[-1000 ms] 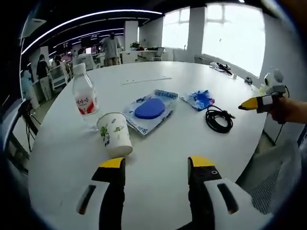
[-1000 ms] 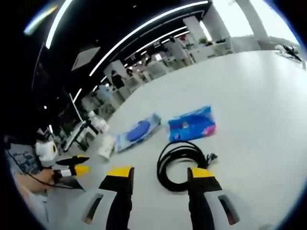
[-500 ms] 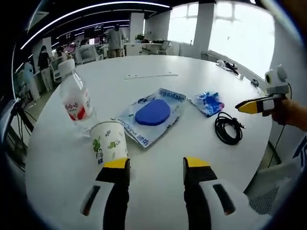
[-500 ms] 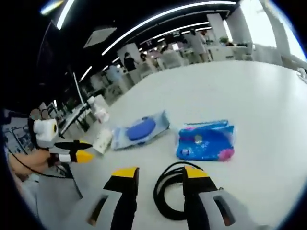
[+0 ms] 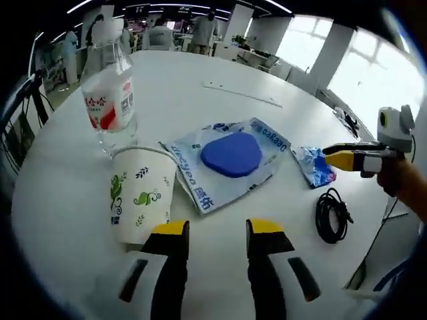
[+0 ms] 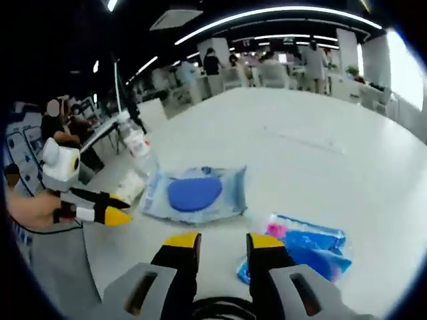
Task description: Arrange the tabletop items into an orderly group along one side of the table until the central work area is clear of visible clutter.
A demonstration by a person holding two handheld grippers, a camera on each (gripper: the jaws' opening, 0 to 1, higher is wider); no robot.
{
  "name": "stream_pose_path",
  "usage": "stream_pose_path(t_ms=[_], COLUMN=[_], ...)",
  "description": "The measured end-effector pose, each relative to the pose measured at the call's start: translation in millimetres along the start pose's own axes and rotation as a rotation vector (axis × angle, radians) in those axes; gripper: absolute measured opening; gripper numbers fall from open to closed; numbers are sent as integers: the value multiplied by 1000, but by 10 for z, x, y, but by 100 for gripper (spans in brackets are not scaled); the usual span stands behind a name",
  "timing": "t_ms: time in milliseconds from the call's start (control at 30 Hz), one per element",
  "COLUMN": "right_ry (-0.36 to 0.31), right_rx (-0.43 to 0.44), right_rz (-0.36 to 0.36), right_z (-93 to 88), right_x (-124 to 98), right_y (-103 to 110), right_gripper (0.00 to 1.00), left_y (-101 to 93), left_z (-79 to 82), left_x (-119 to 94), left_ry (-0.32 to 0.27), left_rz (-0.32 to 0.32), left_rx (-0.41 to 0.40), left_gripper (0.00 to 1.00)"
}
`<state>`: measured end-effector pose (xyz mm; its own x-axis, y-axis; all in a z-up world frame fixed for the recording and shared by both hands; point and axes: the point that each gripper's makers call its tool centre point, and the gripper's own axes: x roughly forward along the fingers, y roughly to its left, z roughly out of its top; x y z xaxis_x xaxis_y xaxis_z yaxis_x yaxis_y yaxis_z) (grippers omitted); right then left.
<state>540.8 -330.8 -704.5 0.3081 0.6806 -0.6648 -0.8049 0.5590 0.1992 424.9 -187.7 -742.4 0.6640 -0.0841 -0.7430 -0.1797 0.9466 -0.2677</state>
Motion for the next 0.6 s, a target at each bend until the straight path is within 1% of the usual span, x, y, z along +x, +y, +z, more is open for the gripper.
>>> stream_pose_path(t_ms=[67, 133, 200, 300, 333, 400, 467, 500, 533, 600], right_ry=[19, 34, 36, 73, 80, 93, 100, 112, 123, 130], right_rx=[-21, -70, -69, -62, -66, -62, -60, -64, -67, -64], right_rz=[-2, -17, -21, -29, -31, -37, -35, -33, -34, -42], right_z=[43, 104, 145, 104, 92, 75, 65, 46, 26, 3], right_x=[98, 196, 280, 398, 444, 503, 561, 591, 608, 639], right_y=[-25, -69, -98, -174, -191, -207, -215, -217, -226, -255], right_gripper=[29, 29, 28, 22, 21, 21, 20, 19, 19, 17], left_y=[19, 33, 62, 89, 107, 141, 141, 123, 82, 99], left_z=[13, 15, 14, 35, 38, 45, 55, 55, 41, 45], left_x=[26, 56, 86, 136, 148, 167, 193, 211, 244, 250], left_ry=[-4, 0, 6, 2, 4, 5, -3, -3, 7, 7], left_rz=[7, 13, 25, 42, 54, 74, 66, 54, 25, 43], left_rx=[-16, -22, -24, -16, -5, -11, -51, -66, -83, -65], left_gripper=[31, 30, 27, 22, 20, 20, 19, 19, 20, 19])
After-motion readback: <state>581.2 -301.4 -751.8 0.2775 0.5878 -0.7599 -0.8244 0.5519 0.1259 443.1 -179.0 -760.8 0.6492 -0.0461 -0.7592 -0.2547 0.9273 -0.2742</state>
